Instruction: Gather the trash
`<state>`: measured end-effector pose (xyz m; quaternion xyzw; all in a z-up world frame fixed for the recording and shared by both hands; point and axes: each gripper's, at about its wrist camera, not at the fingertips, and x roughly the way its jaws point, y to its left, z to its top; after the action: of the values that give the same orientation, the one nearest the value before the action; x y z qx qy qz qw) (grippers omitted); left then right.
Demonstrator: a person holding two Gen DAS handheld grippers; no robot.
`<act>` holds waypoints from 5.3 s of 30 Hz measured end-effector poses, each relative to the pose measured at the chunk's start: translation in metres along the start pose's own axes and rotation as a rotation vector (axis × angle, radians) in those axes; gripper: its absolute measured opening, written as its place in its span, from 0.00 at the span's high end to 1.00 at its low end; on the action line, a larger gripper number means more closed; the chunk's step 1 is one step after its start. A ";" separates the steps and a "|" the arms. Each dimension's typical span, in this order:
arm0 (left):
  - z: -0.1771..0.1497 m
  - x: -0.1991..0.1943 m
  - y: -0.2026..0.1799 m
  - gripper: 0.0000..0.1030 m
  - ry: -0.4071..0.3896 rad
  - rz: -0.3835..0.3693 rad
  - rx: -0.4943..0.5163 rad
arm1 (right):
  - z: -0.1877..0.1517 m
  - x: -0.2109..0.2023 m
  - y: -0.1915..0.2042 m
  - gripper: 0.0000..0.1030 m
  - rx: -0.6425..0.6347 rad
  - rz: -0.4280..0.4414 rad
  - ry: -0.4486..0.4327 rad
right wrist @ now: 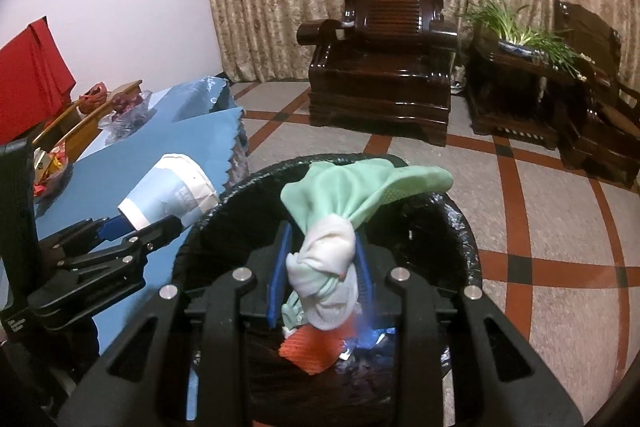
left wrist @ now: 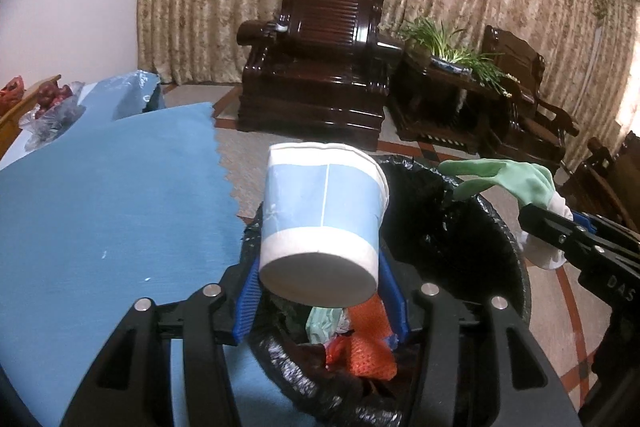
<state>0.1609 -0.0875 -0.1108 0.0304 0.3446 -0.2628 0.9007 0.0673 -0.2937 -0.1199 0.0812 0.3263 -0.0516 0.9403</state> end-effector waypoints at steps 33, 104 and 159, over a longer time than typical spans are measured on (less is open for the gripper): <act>-0.005 -0.045 0.035 0.06 0.002 0.075 -0.053 | 0.003 -0.016 0.014 0.05 -0.009 0.033 0.004; -0.011 -0.185 0.036 0.06 -0.213 0.214 -0.069 | 0.026 -0.105 0.091 0.05 -0.118 0.102 -0.117; -0.025 -0.192 0.060 0.06 -0.197 0.222 -0.073 | 0.025 -0.105 0.098 0.05 -0.120 0.098 -0.111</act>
<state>0.0556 0.0563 -0.0154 0.0098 0.2585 -0.1508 0.9541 0.0150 -0.1977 -0.0239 0.0379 0.2716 0.0096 0.9616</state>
